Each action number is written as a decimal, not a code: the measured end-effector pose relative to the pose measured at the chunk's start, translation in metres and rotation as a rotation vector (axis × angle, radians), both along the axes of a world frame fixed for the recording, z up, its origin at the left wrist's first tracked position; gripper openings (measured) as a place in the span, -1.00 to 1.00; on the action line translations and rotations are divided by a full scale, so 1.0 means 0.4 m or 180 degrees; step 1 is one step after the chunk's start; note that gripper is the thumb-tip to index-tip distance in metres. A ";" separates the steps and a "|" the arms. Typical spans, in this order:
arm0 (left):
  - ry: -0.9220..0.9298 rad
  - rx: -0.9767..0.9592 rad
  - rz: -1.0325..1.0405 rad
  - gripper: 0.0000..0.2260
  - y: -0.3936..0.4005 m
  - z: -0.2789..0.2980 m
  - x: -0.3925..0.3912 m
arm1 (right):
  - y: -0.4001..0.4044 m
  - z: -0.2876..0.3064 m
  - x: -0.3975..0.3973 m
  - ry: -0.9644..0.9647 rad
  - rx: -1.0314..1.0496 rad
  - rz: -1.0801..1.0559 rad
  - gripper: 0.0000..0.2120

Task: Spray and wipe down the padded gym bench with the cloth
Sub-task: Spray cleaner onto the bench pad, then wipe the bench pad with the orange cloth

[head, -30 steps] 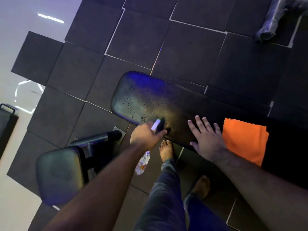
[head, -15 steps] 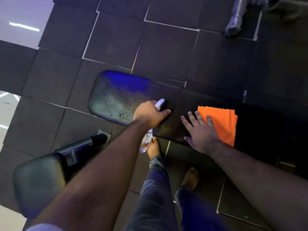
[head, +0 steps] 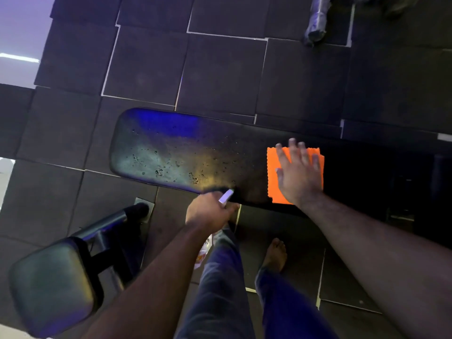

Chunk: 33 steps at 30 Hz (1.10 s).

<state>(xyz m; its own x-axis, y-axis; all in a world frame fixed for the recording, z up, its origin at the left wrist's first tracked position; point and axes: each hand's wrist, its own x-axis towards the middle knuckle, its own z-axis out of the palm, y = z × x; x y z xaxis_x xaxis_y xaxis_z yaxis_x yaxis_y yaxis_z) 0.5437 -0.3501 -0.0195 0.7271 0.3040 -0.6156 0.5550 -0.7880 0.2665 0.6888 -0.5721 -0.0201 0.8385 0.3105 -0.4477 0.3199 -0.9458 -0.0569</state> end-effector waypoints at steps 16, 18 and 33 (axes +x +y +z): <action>-0.2523 -0.1080 0.0719 -0.78 -0.213 0.157 0.345 | -0.178 0.049 -0.031 0.0647 0.2402 -0.3308 -0.79; -0.2665 -0.1255 0.0690 -0.79 -0.264 0.166 0.359 | -0.234 0.062 -0.075 0.0450 0.2628 -0.3428 -0.77; -0.1481 -0.1610 0.0245 0.15 -0.304 0.037 0.244 | -0.347 0.122 -0.255 0.0704 0.2769 -0.2719 -0.62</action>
<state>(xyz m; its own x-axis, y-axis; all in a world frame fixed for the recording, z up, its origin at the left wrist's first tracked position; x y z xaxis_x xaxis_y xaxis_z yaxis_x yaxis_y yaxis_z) 0.6414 -0.4715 -0.0047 0.9379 0.1230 -0.3244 0.3431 -0.4671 0.8149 0.5868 -0.7108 0.0285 0.8509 -0.0336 -0.5242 -0.4770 -0.4673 -0.7444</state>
